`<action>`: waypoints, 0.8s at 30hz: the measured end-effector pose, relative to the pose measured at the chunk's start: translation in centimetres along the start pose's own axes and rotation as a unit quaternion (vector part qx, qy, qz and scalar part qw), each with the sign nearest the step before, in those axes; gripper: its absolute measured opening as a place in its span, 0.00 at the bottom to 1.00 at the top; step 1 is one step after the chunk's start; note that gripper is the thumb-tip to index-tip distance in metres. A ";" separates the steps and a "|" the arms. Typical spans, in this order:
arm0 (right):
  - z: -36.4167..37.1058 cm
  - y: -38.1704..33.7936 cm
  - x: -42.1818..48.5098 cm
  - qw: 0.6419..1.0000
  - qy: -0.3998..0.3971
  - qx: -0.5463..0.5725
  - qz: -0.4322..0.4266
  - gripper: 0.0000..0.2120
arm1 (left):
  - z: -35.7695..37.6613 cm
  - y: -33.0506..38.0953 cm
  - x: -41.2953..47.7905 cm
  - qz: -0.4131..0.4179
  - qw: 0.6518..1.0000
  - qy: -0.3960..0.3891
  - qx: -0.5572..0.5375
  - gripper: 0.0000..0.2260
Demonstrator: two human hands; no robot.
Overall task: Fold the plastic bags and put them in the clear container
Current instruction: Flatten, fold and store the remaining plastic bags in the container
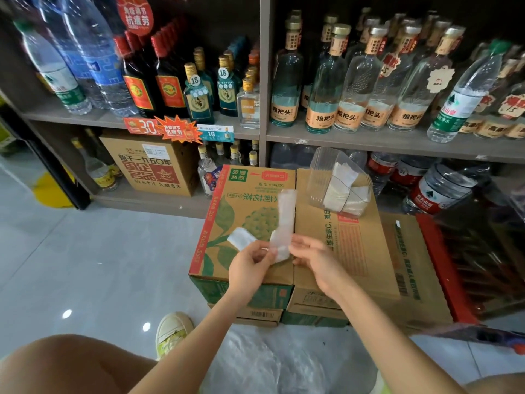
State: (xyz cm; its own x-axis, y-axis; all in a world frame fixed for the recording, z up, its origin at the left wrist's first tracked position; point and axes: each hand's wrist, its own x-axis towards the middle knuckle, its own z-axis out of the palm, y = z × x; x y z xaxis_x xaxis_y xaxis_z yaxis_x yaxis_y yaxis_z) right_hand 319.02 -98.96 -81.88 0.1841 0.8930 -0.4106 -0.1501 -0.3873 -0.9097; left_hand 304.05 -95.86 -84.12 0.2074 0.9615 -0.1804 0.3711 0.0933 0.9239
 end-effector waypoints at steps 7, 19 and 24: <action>-0.3 0.3 0.4 0.996 0.022 -0.087 -0.021 0.03 | -1.3 -0.5 -0.5 0.012 0.994 -0.091 -0.066 0.08; 1.0 -1.2 1.6 0.938 -0.106 -0.326 -0.041 0.02 | -4.2 0.8 2.9 -0.129 0.952 -0.047 -0.275 0.20; 1.1 -0.9 1.9 0.936 -0.109 -0.332 -0.042 0.04 | -4.1 0.8 4.0 -0.113 0.952 0.014 -0.284 0.22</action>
State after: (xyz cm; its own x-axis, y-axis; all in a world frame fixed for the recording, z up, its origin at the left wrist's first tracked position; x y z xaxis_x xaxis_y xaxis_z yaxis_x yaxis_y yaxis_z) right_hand 318.44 -96.66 -81.72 -0.0442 0.9241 -0.3795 0.5057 -0.3069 -0.8063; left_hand 301.44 -90.89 -82.68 0.1535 0.9062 -0.3941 -0.1467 0.4153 0.8978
